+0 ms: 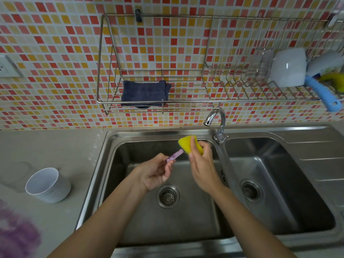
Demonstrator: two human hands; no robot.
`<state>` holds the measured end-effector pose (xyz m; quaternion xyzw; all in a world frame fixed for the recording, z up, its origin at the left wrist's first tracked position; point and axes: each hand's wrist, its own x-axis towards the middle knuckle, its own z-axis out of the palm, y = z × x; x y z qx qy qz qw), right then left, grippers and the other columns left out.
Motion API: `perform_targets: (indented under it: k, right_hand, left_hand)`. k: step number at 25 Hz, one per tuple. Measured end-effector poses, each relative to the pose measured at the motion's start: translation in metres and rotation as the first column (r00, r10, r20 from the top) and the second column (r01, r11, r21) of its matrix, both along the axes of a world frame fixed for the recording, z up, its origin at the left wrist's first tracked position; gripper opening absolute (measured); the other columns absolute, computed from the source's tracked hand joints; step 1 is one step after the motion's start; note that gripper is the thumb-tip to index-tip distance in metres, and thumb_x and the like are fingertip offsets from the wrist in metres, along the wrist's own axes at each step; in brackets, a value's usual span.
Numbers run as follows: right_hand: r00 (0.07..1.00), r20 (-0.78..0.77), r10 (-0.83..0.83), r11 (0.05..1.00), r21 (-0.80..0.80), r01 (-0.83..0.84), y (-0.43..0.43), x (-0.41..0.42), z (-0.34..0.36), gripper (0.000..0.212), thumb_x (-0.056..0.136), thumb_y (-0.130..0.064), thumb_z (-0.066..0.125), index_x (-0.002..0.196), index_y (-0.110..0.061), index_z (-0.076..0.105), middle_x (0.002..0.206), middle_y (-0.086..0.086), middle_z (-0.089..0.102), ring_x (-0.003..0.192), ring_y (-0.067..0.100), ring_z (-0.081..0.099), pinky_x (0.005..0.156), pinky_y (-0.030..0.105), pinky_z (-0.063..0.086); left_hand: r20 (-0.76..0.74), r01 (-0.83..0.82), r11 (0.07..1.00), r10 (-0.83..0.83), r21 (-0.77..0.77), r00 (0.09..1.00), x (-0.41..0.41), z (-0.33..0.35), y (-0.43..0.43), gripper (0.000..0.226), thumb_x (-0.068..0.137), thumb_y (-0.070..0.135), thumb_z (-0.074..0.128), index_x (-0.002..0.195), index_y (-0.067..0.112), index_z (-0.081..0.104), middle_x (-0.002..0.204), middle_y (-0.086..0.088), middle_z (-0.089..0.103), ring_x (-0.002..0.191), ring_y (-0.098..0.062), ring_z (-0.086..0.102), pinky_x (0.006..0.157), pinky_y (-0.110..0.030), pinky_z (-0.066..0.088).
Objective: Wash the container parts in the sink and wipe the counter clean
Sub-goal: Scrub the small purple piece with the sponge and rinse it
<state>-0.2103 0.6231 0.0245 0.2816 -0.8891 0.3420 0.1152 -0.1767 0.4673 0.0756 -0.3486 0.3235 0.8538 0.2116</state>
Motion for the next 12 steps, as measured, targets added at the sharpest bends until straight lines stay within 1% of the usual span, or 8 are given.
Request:
perform_targets:
  k: [3, 5, 7, 8, 9, 10, 11, 12]
  right_hand:
    - [0.999, -0.031, 0.042, 0.998, 0.051, -0.040, 0.002, 0.002, -0.004, 0.055, 0.097, -0.042, 0.020, 0.146, -0.028, 0.000, 0.127, 0.018, 0.036, 0.107, 0.024, 0.046, 0.087, 0.039, 0.046]
    - [0.999, 0.027, -0.032, 0.999, -0.012, 0.032, 0.005, 0.002, -0.004, 0.055, 0.097, -0.037, 0.023, 0.146, -0.026, 0.002, 0.127, 0.016, 0.035, 0.106, 0.018, 0.042, 0.089, 0.038, 0.046]
    - [0.999, 0.037, -0.019, 1.000, 0.019, 0.019, 0.007, 0.000, -0.005, 0.055, 0.097, -0.034, 0.026, 0.146, -0.027, 0.002, 0.129, 0.014, 0.033, 0.109, 0.019, 0.042, 0.089, 0.037, 0.045]
    - [1.000, 0.027, -0.011, 0.999, 0.045, 0.010, 0.009, 0.000, -0.006, 0.055, 0.097, -0.033, 0.027, 0.146, -0.027, 0.003, 0.130, 0.015, 0.034, 0.111, 0.022, 0.043, 0.089, 0.038, 0.045]
    - [0.999, 0.032, -0.032, 0.999, 0.035, 0.030, 0.010, 0.001, -0.006, 0.055, 0.097, -0.033, 0.027, 0.147, -0.025, 0.006, 0.130, 0.016, 0.034, 0.112, 0.024, 0.043, 0.091, 0.040, 0.044]
    - [0.996, 0.054, -0.068, 0.998, 0.017, 0.067, 0.011, 0.002, -0.006, 0.055, 0.097, -0.033, 0.027, 0.147, -0.023, 0.009, 0.130, 0.016, 0.034, 0.114, 0.025, 0.042, 0.093, 0.041, 0.044]
    - [0.995, 0.059, -0.080, 0.997, 0.014, 0.079, 0.013, 0.004, -0.007, 0.055, 0.096, -0.034, 0.026, 0.147, -0.021, 0.011, 0.130, 0.016, 0.034, 0.114, 0.026, 0.041, 0.094, 0.041, 0.043]
    - [0.997, 0.049, -0.062, 0.998, 0.037, 0.060, 0.013, 0.005, -0.009, 0.055, 0.096, -0.036, 0.024, 0.148, -0.021, 0.012, 0.130, 0.016, 0.035, 0.114, 0.026, 0.042, 0.093, 0.040, 0.044]
  left_hand:
    - [-0.002, 0.014, 0.999, -0.015, -0.029, 1.000, 0.001, -0.001, 0.000, 0.024, 0.090, 0.009, 0.048, 0.072, -0.002, 0.060, 0.045, -0.003, 0.058, 0.033, -0.005, 0.051, 0.036, -0.010, 0.043]
    - [-0.016, 0.028, 0.995, -0.029, -0.097, 0.999, 0.004, 0.001, 0.005, 0.024, 0.090, 0.008, 0.048, 0.072, -0.001, 0.060, 0.044, -0.003, 0.058, 0.033, -0.004, 0.051, 0.036, -0.009, 0.042]
    - [-0.082, 0.004, 0.968, -0.025, -0.253, 0.996, 0.005, 0.000, 0.010, 0.021, 0.090, 0.005, 0.051, 0.073, -0.003, 0.061, 0.044, -0.003, 0.058, 0.035, -0.005, 0.051, 0.038, -0.010, 0.043]
    - [-0.131, -0.019, 0.931, -0.031, -0.363, 0.991, 0.006, -0.002, 0.014, 0.019, 0.088, 0.004, 0.053, 0.074, -0.005, 0.062, 0.046, -0.005, 0.058, 0.038, -0.006, 0.052, 0.041, -0.013, 0.044]
    - [-0.184, -0.038, 0.865, -0.063, -0.501, 0.981, 0.008, -0.005, 0.016, 0.018, 0.087, 0.003, 0.056, 0.075, -0.007, 0.064, 0.049, -0.007, 0.058, 0.043, -0.009, 0.052, 0.047, -0.017, 0.045]
    - [-0.230, -0.048, 0.753, -0.139, -0.656, 0.963, 0.010, -0.008, 0.017, 0.017, 0.086, 0.006, 0.059, 0.077, -0.006, 0.067, 0.055, -0.007, 0.059, 0.050, -0.012, 0.052, 0.054, -0.021, 0.045]
    - [-0.257, -0.068, 0.593, -0.241, -0.802, 0.936, 0.011, -0.011, 0.018, 0.015, 0.084, 0.010, 0.063, 0.080, -0.001, 0.072, 0.062, -0.006, 0.062, 0.055, -0.011, 0.054, 0.061, -0.022, 0.045]
    - [-0.279, -0.127, 0.409, -0.338, -0.904, 0.899, 0.013, -0.014, 0.017, 0.012, 0.082, 0.014, 0.066, 0.084, 0.007, 0.075, 0.067, -0.003, 0.067, 0.059, -0.007, 0.057, 0.065, -0.019, 0.047]
